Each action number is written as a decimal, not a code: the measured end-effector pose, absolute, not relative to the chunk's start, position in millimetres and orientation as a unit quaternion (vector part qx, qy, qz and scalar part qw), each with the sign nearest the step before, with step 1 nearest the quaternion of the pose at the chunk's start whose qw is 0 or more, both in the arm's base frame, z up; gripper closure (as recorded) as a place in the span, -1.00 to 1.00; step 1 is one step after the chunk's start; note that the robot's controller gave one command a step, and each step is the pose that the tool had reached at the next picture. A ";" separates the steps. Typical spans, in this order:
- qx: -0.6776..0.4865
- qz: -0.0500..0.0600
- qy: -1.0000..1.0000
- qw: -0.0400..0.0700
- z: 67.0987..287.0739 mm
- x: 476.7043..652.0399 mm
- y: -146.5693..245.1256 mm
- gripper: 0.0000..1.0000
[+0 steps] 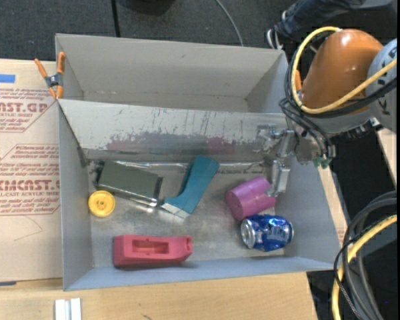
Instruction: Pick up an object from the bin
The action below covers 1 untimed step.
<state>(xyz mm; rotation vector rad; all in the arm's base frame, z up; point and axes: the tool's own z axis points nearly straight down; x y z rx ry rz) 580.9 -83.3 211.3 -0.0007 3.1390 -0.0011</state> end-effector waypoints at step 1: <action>-0.003 -0.001 1.000 0.003 155.8 574.5 -91.0 -1.00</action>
Offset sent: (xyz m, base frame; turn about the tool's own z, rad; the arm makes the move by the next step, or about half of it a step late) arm -0.0320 -0.0144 -0.0513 0.0974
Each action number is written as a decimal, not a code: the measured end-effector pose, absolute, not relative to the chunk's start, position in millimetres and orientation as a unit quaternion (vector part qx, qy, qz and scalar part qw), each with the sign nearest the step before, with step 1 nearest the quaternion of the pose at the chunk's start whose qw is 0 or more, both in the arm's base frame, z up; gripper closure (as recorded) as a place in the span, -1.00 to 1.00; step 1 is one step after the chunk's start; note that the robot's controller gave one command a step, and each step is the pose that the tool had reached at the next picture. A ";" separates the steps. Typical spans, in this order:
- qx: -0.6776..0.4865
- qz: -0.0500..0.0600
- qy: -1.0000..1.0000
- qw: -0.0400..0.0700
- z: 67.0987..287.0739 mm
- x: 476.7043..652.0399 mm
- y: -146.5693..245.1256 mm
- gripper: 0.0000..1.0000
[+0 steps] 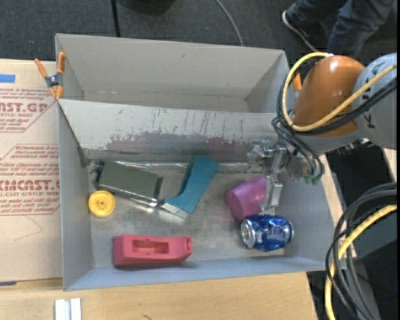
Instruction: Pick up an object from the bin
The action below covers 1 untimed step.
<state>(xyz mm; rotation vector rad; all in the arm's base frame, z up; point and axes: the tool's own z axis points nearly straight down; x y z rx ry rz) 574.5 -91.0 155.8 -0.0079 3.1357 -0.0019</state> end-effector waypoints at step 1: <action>0.016 0.001 1.000 -0.003 123.0 561.6 -92.9 -1.00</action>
Offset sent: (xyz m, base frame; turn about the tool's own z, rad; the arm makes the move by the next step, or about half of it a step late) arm -0.0337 0.0213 -0.0078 0.0121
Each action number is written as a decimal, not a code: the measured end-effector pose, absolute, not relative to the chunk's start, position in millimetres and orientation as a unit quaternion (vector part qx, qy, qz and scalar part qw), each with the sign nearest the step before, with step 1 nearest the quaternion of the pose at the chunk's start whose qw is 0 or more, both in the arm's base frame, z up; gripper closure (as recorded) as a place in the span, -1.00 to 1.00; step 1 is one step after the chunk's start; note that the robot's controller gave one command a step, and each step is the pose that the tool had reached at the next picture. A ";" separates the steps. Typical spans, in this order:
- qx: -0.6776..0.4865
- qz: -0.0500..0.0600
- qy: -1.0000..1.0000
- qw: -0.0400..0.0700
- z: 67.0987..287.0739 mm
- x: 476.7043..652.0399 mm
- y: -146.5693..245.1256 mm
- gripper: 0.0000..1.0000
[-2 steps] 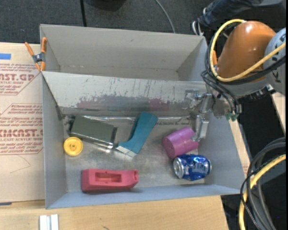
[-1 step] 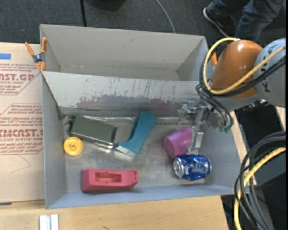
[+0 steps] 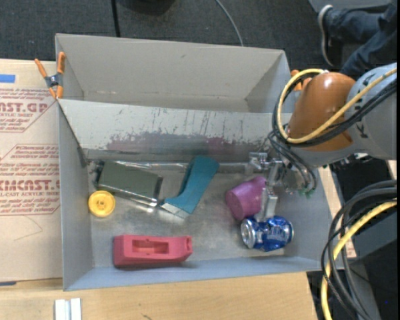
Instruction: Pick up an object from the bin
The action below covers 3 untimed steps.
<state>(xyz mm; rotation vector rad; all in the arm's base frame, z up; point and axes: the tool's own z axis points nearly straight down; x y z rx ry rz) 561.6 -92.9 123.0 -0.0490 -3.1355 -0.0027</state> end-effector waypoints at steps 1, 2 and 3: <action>-0.007 0.000 -1.000 -0.003 143.8 545.0 -74.2 -1.00; 0.041 -0.001 -0.999 -0.004 85.9 533.7 -71.8 -1.00; 0.024 0.000 -1.000 -0.004 70.0 536.6 -67.2 1.00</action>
Offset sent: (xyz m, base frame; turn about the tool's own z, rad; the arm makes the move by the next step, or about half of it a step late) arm -0.0354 0.0193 -0.0530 -0.1256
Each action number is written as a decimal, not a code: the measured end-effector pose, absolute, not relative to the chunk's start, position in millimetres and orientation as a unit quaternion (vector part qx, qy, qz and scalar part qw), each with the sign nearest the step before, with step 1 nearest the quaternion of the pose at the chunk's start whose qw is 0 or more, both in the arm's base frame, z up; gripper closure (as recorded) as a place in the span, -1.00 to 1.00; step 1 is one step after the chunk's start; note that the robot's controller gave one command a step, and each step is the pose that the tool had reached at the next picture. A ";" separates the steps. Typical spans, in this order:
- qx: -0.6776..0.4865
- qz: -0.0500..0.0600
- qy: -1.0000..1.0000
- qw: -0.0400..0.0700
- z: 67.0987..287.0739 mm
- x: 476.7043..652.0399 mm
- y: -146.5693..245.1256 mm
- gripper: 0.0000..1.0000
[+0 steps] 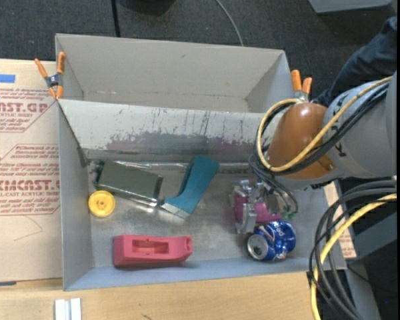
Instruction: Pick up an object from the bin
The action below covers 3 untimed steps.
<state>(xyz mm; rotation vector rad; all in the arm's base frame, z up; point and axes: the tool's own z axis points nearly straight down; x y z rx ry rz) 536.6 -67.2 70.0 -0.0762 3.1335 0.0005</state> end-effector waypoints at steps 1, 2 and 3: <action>-0.024 0.000 1.000 0.004 70.1 536.9 -67.1 1.00; -0.025 0.000 1.000 0.003 70.7 536.5 -66.9 1.00; -0.025 0.001 1.000 0.001 76.7 535.1 -66.6 1.00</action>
Offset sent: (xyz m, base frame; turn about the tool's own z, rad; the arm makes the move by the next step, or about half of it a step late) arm 0.0000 0.0000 0.0069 0.0000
